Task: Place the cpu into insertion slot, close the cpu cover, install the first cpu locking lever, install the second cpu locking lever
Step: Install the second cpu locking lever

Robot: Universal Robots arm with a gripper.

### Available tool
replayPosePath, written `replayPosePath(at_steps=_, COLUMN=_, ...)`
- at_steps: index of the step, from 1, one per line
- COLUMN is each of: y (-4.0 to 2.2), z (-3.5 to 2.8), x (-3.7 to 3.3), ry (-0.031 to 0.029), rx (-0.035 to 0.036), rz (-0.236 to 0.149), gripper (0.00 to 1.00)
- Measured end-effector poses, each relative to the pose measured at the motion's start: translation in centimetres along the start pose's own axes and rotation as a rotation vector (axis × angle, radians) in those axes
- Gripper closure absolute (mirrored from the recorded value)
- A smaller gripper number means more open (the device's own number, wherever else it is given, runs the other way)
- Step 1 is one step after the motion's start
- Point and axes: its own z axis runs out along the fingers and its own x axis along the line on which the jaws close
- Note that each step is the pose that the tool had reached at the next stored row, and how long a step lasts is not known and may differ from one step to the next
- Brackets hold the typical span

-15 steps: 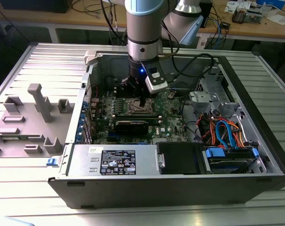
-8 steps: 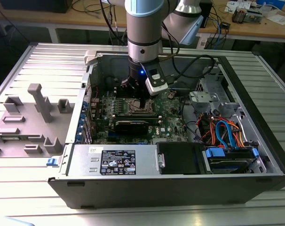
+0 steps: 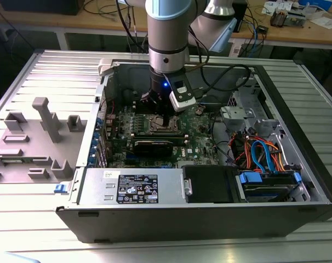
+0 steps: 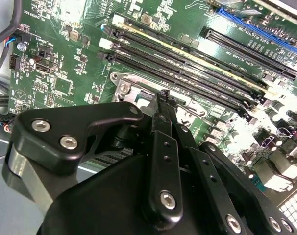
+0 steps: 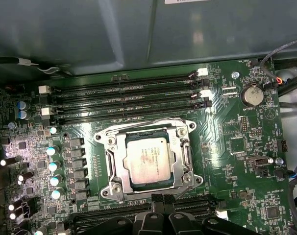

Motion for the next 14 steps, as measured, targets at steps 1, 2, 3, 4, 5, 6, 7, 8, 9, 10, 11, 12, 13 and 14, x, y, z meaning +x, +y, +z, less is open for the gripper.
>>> replayPosePath(at_steps=1, y=0.00, z=0.00, x=0.00, ry=0.0000, rx=0.0001, rz=0.000, gripper=0.89)
replayPosePath(at_steps=2, y=0.00, z=0.00, x=0.00, ry=0.0000, rx=0.0000, rz=0.000, gripper=0.89)
replayPosePath(at_steps=3, y=-0.01, z=0.00, x=0.02, ry=0.0000, rx=0.0001, rz=0.000, gripper=0.89)
replayPosePath(at_steps=4, y=-0.01, z=0.00, x=0.03, ry=0.0001, rx=0.0000, rz=0.000, gripper=0.89)
replayPosePath(at_steps=5, y=-0.01, z=0.00, x=0.04, ry=0.0000, rx=0.0001, rz=0.000, gripper=0.89)
replayPosePath(at_steps=6, y=-0.01, z=0.00, x=0.04, ry=0.0000, rx=0.0000, rz=0.000, gripper=0.89)
replayPosePath(at_steps=7, y=-0.01, z=0.00, x=0.04, ry=0.0000, rx=0.0000, rz=0.000, gripper=0.89)
replayPosePath(at_steps=8, y=-0.01, z=0.00, x=0.04, ry=0.0000, rx=0.0001, rz=0.000, gripper=0.89)
replayPosePath(at_steps=9, y=-0.01, z=0.00, x=0.04, ry=0.0000, rx=0.0000, rz=0.000, gripper=0.89)
replayPosePath(at_steps=10, y=-0.01, z=0.00, x=0.05, ry=0.0000, rx=0.0000, rz=0.000, gripper=0.89)
replayPosePath(at_steps=11, y=-0.01, z=0.00, x=0.05, ry=0.0000, rx=0.0000, rz=0.000, gripper=0.89)
replayPosePath(at_steps=12, y=-0.01, z=0.00, x=0.05, ry=0.0000, rx=0.0000, rz=0.000, gripper=0.89)
replayPosePath(at_steps=13, y=-0.01, z=0.00, x=0.05, ry=0.0000, rx=0.0000, rz=0.000, gripper=0.89)
replayPosePath(at_steps=14, y=-0.01, z=0.00, x=0.05, ry=0.0000, rx=0.0001, rz=0.000, gripper=0.89)
